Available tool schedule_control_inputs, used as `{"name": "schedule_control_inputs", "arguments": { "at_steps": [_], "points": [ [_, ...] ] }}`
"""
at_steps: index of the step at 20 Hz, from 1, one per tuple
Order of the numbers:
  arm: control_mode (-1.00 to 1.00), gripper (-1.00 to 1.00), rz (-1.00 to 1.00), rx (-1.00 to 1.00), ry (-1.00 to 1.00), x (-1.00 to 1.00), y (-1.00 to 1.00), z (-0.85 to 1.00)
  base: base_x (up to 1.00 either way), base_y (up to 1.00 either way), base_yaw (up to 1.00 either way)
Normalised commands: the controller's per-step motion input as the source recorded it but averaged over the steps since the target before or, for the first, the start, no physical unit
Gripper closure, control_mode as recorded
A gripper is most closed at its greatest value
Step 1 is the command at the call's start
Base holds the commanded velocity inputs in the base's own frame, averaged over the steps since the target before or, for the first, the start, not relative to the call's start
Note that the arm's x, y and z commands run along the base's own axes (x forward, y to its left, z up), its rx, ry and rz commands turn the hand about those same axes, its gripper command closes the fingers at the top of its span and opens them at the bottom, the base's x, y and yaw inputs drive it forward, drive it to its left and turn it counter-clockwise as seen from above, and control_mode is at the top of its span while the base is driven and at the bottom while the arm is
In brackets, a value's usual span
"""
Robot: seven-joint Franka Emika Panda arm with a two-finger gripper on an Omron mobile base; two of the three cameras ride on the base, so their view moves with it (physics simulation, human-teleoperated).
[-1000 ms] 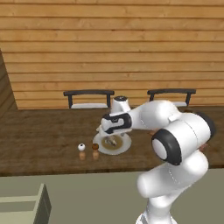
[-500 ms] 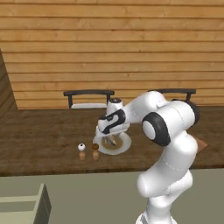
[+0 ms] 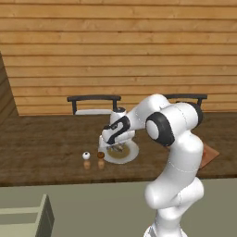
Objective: Pick up the knife from the drawer and place it on the cutting board. Then place the meat from the plate to the cutting board.
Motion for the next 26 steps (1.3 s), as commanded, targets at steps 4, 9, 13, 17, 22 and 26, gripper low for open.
{"name": "schedule_control_inputs", "arguments": {
  "at_steps": [4,9,13,17,22,26],
  "points": [
    [-1.0,1.0,0.01,0.0,0.0,0.06,0.03,-0.09,0.0,0.0,0.0],
    [-1.0,1.0,0.0,0.0,-0.04,-0.13,0.0,0.0,0.0,0.0,0.0],
    [-1.0,1.0,0.0,0.02,-0.17,-0.37,-0.11,0.39,0.0,0.0,0.0],
    [-1.0,1.0,0.0,0.01,-0.28,-0.43,-0.67,0.95,0.0,0.0,0.0],
    [-1.0,1.0,0.0,0.04,-0.27,-0.48,-0.84,0.94,0.0,0.0,0.0],
    [-1.0,1.0,0.0,0.0,-0.07,-0.51,-0.84,0.62,0.0,0.0,0.0]
  ]
}}
